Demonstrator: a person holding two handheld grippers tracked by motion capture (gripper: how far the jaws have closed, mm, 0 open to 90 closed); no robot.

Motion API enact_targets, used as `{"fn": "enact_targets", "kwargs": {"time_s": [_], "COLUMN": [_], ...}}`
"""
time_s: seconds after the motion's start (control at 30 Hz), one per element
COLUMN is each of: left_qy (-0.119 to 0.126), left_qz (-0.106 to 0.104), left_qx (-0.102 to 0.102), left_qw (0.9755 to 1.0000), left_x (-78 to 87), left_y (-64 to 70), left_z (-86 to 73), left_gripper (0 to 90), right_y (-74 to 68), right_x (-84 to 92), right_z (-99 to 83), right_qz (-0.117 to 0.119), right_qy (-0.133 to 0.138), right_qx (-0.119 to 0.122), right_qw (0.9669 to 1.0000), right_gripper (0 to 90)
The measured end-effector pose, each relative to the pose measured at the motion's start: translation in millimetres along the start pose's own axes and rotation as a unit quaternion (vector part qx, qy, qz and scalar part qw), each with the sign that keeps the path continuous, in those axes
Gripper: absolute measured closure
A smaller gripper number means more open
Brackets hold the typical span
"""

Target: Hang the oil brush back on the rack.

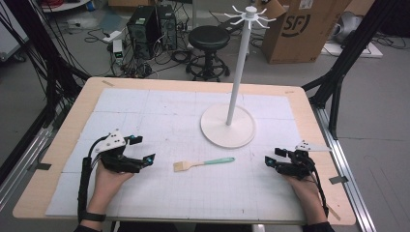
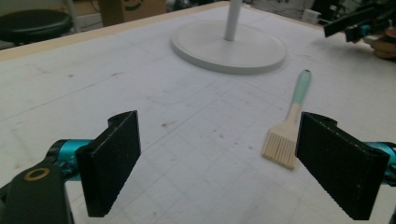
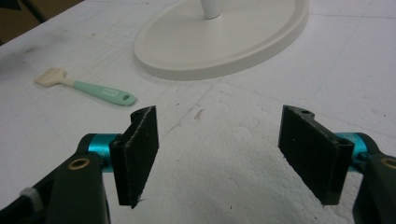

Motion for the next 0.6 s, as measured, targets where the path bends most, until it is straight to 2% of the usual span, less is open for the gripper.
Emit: {"fn": "enact_targets", "kwargs": {"time_s": [0.07, 0.13, 0.27, 0.4, 0.53, 0.6], "left_qy": [-0.006, -0.006, -0.026, -0.031, -0.047, -0.059], "left_qz": [-0.013, -0.031, -0.055, -0.075, -0.087, -0.09], "left_qx": [-0.01, -0.012, -0.026, -0.031, -0.035, -0.046], "left_qw": [0.9999, 0.9994, 0.9978, 0.9962, 0.9945, 0.9932], "left_x": [-8.0, -17.1, -35.7, -51.0, -66.2, -73.7], "left_y": [6.6, 12.7, 24.0, 32.0, 38.4, 41.5], "left_z": [5.1, 9.3, 15.0, 19.8, 21.2, 22.6], "left_gripper": [14.7, 14.7, 14.7, 14.7, 14.8, 14.9], "right_y": [0.2, 0.2, 0.2, 0.4, 0.4, 0.4], "right_x": [-0.4, -0.7, -0.6, -0.7, -0.8, -0.8], "right_z": [0.0, 0.1, 0.1, 0.1, 0.1, 0.1], "right_qz": [0.0, 0.0, 0.001, 0.001, 0.001, 0.001], "right_qy": [-0.003, -0.003, -0.003, -0.003, -0.002, -0.003], "right_qx": [-0.001, 0.0, -0.002, -0.002, -0.001, -0.001], "right_qw": [1.0, 1.0, 1.0, 1.0, 1.0, 1.0], "right_gripper": [28.3, 28.3, 28.4, 28.4, 28.3, 28.4]}}
Point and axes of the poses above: each handheld gripper's, and its own axes: x roughly backward along the jaws, z roughly out of its top, y roughly to its right, the point moved 3 cm from there along -x, roughly forward along the jaws, and after that the axes turned 3 degrees about -y, right-handed, at the moved point
